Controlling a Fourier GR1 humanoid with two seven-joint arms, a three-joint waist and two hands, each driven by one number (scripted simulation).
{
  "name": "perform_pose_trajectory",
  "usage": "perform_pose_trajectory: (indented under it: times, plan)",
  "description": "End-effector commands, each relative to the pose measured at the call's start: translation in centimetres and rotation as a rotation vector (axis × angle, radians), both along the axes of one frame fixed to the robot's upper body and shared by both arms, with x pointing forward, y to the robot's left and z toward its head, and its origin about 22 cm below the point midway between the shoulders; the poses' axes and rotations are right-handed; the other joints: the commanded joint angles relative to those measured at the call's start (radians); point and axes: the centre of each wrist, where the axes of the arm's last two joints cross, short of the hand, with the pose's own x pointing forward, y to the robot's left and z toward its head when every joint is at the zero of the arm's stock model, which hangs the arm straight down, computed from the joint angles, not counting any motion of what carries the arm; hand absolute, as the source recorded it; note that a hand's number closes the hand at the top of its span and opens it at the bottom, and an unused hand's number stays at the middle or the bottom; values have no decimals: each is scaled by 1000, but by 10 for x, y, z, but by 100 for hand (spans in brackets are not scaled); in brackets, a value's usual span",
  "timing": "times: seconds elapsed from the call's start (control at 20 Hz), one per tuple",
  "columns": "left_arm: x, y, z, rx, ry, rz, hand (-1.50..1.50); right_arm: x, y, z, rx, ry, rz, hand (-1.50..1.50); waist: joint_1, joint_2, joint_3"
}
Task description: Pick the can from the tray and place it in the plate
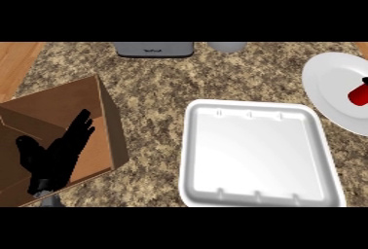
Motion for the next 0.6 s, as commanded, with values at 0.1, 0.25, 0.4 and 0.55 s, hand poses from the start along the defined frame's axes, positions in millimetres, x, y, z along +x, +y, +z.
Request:
perform_pose_trajectory:
  times: [0.1, 0.25, 0.4, 0.55]
  plan:
    - [-5, -28, -37, -65, 105, -18, 0, -25, -20, -17, 60, -168, -2, -150, -19, 7, -20]
    - [-4, -23, -40, -58, 94, -8, 0, -44, -38, -26, 131, -205, 103, -150, -31, 1, -22]
    - [-15, -13, -43, -74, 115, 23, 0, -65, -43, -45, 156, -211, 187, -150, -35, -8, -24]
    - [-8, -23, -45, -48, 112, 6, 0, -79, -44, -63, 186, -212, 251, -150, -39, -7, -25]
